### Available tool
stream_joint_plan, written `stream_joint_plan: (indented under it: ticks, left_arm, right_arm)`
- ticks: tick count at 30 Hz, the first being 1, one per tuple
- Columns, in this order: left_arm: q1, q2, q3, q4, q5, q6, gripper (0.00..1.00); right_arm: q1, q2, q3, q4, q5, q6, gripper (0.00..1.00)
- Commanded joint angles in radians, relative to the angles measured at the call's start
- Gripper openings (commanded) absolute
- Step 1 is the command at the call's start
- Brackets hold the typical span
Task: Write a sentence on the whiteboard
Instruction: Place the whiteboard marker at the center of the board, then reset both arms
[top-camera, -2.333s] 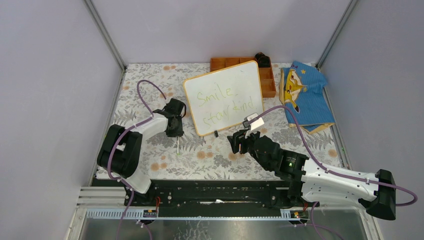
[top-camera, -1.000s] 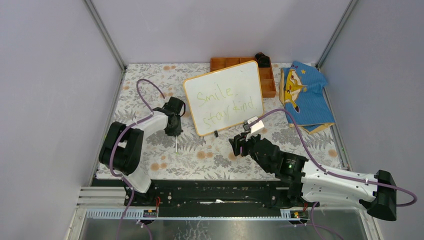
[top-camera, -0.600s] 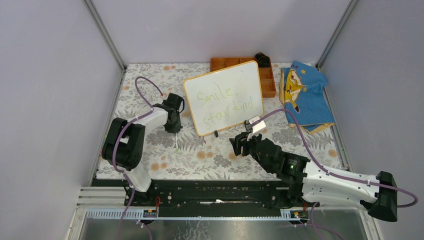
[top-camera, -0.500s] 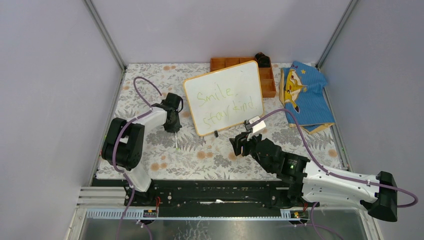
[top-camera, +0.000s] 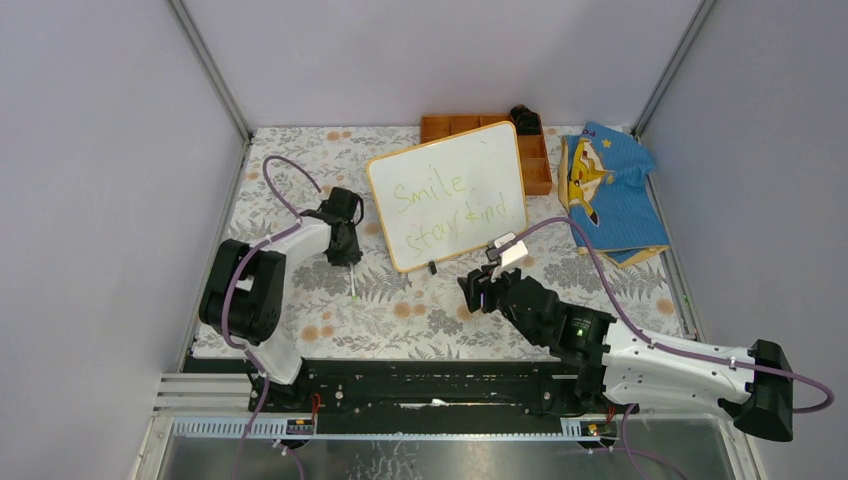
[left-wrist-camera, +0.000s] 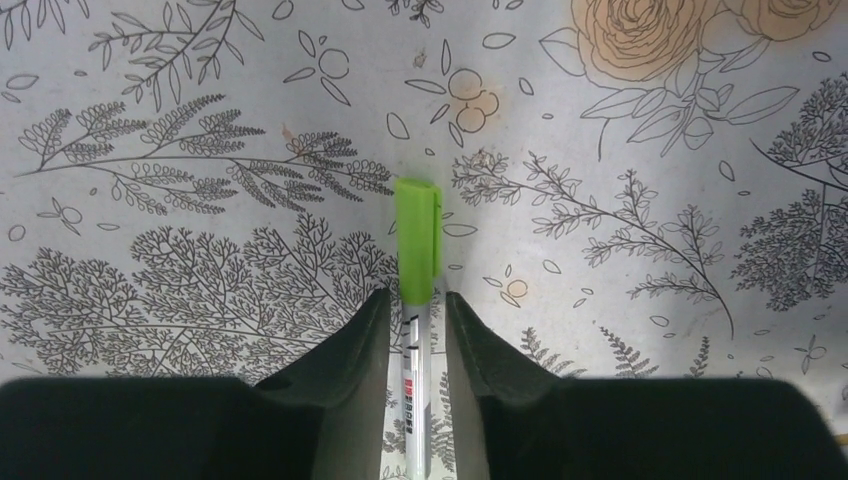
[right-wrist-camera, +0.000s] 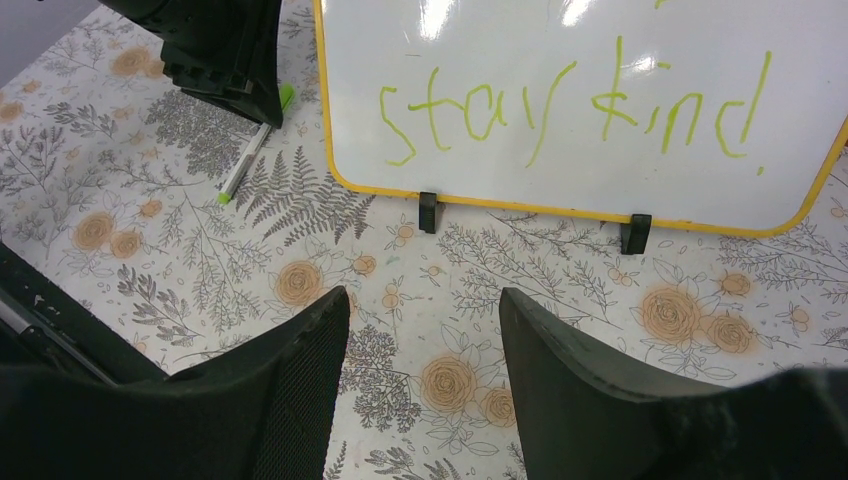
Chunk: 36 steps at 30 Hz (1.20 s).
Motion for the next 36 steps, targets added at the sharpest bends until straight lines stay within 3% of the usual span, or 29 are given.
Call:
stream_joint_plan:
  ticks: [1,7,11,14,17,21,25,27,32,36]
  left_arm:
    - [0.009,-0.06,-0.02,0.02,0.012,-0.002,0.36]
    - [0.009,-0.183,-0.026,-0.003,-0.012,-0.018,0.53]
    - [0.009,-0.298,-0.034,-0.025,-0.029,-0.03,0.74]
    - [0.009,-0.395,-0.049,-0.032,-0.019,-0.043,0.83]
    - [0.009,-0.495,-0.062,-0.034,-0.006,-0.055,0.86]
    - [0.009,-0.622,-0.059,-0.031,-0.032,-0.04,0.88]
    - [0.009,-0.71,-0.043,0.001,-0.059,-0.005,0.89]
    - [0.009,-0.735,-0.046,0.036,-0.064,0.013,0.9]
    - [0.009,-0.799,-0.104,0.184,-0.047,-0.008,0.97]
    - [0.009,-0.866,-0.189,0.353,-0.071,-0.082,0.99]
  right_arm:
    - [-0.004,0.006,0.059,0.024,0.026,-0.008,0.63]
    - [-0.004,0.014,0.089,0.012,0.027,-0.031,0.63]
    - [-0.004,0.015,0.105,0.012,0.038,-0.053,0.63]
    - [-0.004,0.018,0.113,0.015,0.051,-0.065,0.64]
    - [-0.004,0.029,0.12,0.039,0.059,-0.103,0.66]
    - [-0.004,0.081,0.154,0.112,0.211,-0.1,0.79]
    - [-0.004,0.188,0.261,0.09,0.368,-0.054,0.99]
    - [-0.008,0.246,0.323,0.052,0.384,-0.034,1.0]
    - [-0.176,0.318,0.404,-0.031,0.167,0.123,1.0]
    - [-0.31,0.283,0.325,-0.027,0.102,0.251,1.0]
